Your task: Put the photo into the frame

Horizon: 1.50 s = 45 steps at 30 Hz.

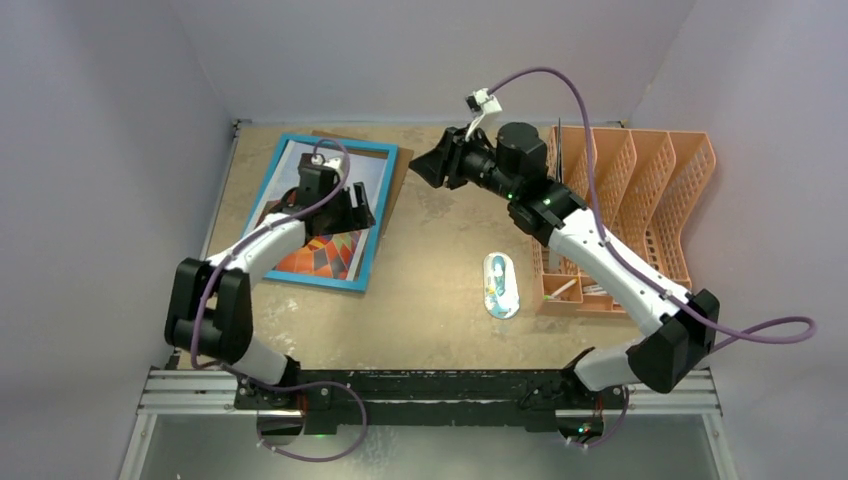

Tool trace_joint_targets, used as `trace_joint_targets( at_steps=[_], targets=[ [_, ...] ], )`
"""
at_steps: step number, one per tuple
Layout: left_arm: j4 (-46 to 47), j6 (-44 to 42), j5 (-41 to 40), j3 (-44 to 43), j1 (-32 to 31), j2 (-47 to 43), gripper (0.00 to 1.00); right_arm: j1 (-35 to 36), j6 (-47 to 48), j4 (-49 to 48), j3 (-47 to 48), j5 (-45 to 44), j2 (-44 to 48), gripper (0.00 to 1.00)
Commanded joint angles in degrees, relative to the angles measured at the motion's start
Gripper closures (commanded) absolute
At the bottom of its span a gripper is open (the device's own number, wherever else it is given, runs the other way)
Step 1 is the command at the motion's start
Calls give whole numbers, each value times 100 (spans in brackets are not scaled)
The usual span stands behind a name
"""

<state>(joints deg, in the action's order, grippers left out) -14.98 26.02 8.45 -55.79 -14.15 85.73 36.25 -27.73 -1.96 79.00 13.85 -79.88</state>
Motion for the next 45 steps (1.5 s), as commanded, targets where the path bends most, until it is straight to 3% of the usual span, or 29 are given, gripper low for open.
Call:
trace_joint_targets(
  at_steps=[1,6,18,23,29,32,40,45],
  targets=[
    [435,79,-534,-401,-258,615,29,23,-283,155,-85,-699,-27,55],
    [312,75,-759,-877,-450,1408,33,39,-195,520,-49,-1346,-190,51],
    [-209,-65,-1385,-1522,-743,2256,36,29,284,1228,493,-1591,-697,43],
    [-335,-70,-1299,-1603,-873,2483,46,25,301,1412,585,-1589,-776,43],
    [-505,-1,-1442,-1688,-966,2573,65,23,161,1634,715,-1618,-807,43],
    [-664,17,-1451,-1806,-967,2516,78,14,52,1669,676,-1670,-768,42],
    [-1214,-319,-1364,-2392,-967,2082,98,5,-380,1620,744,-1406,-758,42],
    [-1703,-604,-1364,-2872,-967,1803,100,6,-772,1339,669,-977,-784,42]
  ],
)
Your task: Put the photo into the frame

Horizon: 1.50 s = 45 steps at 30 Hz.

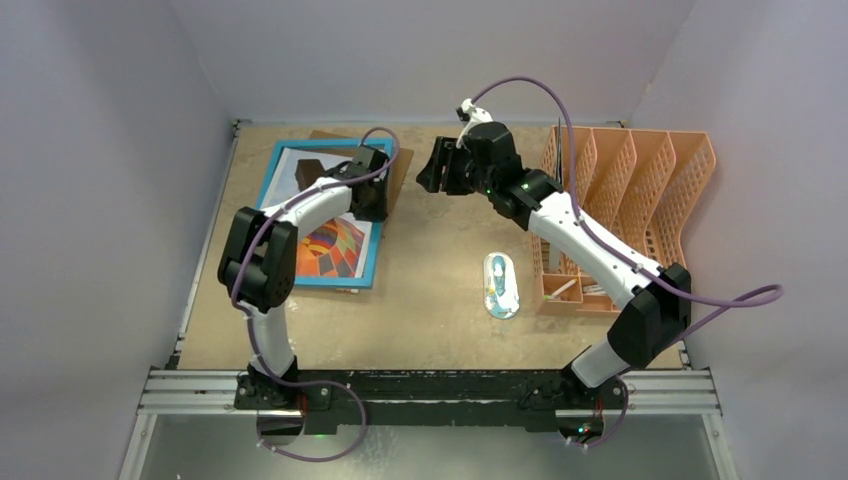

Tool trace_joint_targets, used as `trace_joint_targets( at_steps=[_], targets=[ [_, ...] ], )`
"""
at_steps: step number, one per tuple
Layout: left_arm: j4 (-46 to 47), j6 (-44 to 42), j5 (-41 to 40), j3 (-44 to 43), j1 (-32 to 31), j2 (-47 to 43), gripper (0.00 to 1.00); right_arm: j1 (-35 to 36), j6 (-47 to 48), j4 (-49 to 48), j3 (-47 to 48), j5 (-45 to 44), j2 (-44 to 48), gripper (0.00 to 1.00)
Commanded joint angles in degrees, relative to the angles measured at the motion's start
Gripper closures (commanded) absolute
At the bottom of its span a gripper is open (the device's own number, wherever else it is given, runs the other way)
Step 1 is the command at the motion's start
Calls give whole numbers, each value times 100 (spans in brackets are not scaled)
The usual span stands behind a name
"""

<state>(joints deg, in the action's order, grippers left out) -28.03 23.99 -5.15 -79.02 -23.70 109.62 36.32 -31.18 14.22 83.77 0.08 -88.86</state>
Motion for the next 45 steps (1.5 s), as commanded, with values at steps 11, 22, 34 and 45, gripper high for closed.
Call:
trace_joint_targets(
  at_steps=[11,22,34,45],
  targets=[
    [-314,-816,-1154,-572,371,-1539,100,28,-731,-2360,-644,1675,240,25],
    [-517,-765,-18,-1031,986,-1880,100,207,-1667,-3635,-1138,2609,7,16],
    [-750,-766,1067,-1653,991,-2230,100,262,-3827,-5099,-1519,1621,-133,18],
    [-1141,-471,1671,-2319,1004,-2312,100,266,-4546,-4412,-449,692,-948,16]
  ],
)
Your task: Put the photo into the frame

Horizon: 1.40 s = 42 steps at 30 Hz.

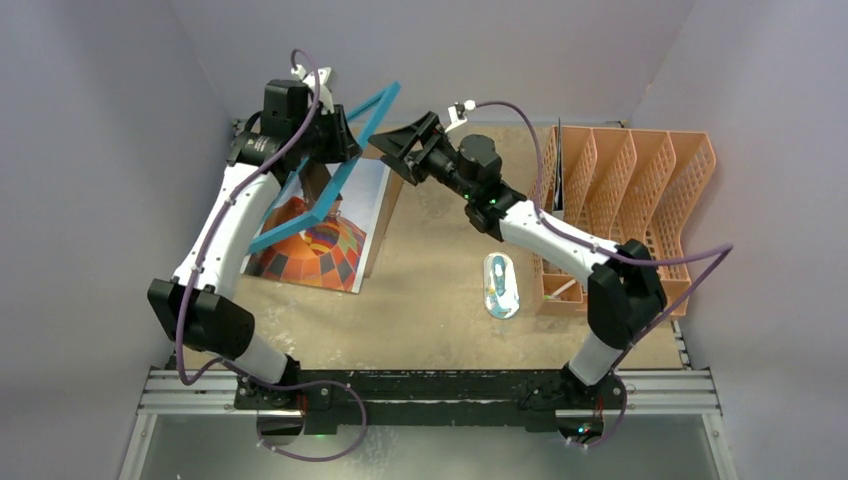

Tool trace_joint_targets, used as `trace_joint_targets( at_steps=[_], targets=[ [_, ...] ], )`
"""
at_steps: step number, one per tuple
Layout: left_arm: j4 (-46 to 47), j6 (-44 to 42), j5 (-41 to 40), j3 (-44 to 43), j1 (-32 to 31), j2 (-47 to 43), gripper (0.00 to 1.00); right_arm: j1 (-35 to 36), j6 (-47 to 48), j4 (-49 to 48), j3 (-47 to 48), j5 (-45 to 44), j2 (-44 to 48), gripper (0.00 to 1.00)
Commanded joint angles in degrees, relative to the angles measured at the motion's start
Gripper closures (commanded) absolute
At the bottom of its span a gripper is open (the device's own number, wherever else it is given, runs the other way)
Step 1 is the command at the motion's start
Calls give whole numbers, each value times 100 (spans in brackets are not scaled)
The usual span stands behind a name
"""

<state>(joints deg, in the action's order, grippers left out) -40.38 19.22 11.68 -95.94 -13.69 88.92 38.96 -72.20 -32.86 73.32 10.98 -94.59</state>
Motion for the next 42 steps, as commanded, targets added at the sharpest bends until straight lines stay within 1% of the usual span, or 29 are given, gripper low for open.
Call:
trace_joint_targets(
  at_steps=[1,4,7,9,11,12,15,18,24,27,31,34,37,42],
  targets=[
    [118,29,-27,-623,11,-263,100,-4,-535,304,660,-370,-489,16],
    [263,137,113,-539,16,-320,100,-10,-697,373,951,-281,-810,16],
    [312,267,281,-446,23,-384,100,-16,-694,110,1127,-319,-1011,16],
    [393,372,397,-317,24,-469,100,-42,-801,-619,919,-329,-1047,18],
    [469,462,475,-183,25,-558,100,-46,-949,-1603,585,-524,-1046,21],
    [485,513,483,-134,25,-604,100,-46,-1059,-1839,485,-637,-1064,23],
    [523,609,543,-23,25,-700,100,-84,-1405,-1947,499,-723,-1235,25],
    [602,695,595,97,25,-800,100,-148,-1647,-1997,697,-518,-1507,26],
    [752,847,621,269,25,-948,100,-210,-1736,-1844,985,-246,-1763,20],
    [812,896,641,311,25,-975,100,-230,-1717,-2048,999,-188,-1809,21],
    [787,925,637,321,25,-1006,100,-282,-1855,-3027,1063,5,-2040,33],
    [786,934,612,360,25,-1104,100,-291,-1859,-2817,1422,99,-2213,37],
    [813,962,652,389,25,-1176,100,-280,-1975,-3100,1511,75,-2326,43],
    [973,1127,764,445,25,-1275,100,-285,-2170,-3485,1529,162,-2371,66]
  ],
)
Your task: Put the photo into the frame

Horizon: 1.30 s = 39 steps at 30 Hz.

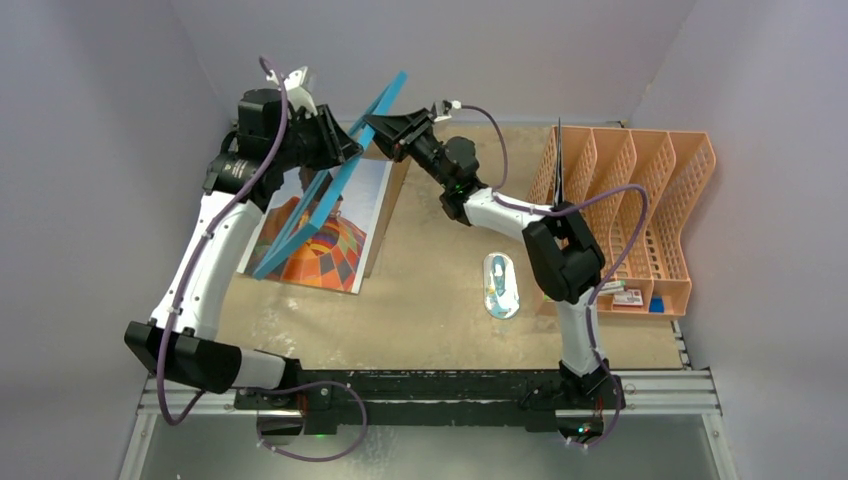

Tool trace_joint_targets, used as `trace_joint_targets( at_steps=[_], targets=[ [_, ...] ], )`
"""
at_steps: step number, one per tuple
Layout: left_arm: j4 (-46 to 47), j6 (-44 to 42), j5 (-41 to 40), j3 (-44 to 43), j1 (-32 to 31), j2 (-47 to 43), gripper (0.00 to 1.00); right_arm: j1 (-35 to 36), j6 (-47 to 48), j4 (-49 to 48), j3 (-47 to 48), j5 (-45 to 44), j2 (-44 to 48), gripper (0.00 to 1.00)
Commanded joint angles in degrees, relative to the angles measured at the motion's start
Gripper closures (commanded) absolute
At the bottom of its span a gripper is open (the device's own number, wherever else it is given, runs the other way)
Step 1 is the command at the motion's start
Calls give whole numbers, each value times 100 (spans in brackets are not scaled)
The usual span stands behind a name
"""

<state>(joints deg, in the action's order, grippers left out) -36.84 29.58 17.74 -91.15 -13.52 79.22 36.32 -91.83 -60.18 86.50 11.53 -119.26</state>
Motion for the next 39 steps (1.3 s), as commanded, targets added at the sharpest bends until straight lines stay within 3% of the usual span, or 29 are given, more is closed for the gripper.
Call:
trace_joint_targets(
  at_steps=[1,5,7,9,11,13,16,25,34,39],
  targets=[
    [637,109,161,-38,7,-324,100,-20,-185,-829,188,86,128,72],
    [666,153,173,-75,7,-435,100,-24,-26,-947,174,51,291,84],
    [669,153,118,-91,7,-494,88,-18,17,-932,151,51,410,86],
    [646,160,29,-111,7,-544,61,-19,87,-782,137,87,581,88],
    [616,187,-68,-137,7,-573,43,-20,279,-431,217,184,784,91],
    [551,182,-116,-199,7,-568,30,-24,484,88,373,359,948,92],
    [479,126,-121,-341,16,-561,20,-21,586,564,313,571,1190,93],
    [433,-17,-272,-807,18,-615,14,-95,1256,2558,545,741,1871,99],
    [333,-243,-677,-525,16,-779,14,-166,2479,4950,794,83,2456,99],
    [204,-339,-1372,-211,16,-829,14,-180,3195,5928,934,-413,2513,98]
  ],
)
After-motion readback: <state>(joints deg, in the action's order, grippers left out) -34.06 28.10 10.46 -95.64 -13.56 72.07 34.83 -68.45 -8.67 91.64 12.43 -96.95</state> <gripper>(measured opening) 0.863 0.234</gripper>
